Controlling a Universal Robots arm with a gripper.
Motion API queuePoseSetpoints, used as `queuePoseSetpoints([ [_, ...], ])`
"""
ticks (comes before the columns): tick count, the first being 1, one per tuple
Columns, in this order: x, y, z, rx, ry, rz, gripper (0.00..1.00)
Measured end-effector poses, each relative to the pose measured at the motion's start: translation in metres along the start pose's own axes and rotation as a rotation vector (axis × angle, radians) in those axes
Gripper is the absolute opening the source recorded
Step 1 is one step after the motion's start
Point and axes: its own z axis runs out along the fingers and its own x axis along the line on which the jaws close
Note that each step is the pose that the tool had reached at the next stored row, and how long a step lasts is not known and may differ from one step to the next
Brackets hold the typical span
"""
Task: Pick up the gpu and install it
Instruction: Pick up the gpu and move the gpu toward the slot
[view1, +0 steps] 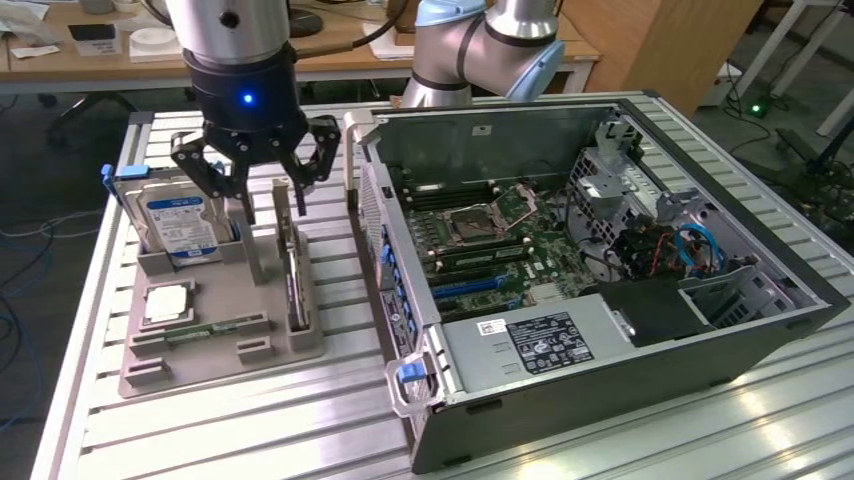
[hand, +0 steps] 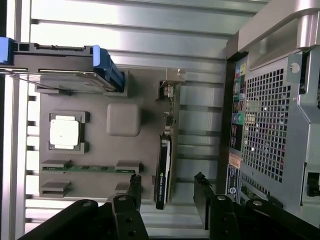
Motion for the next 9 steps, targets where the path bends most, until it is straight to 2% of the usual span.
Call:
queuePoseSetpoints([
  [9,0.0004,-0.0002,0.0098,0.0001,-0.0002,0.001,0.55],
])
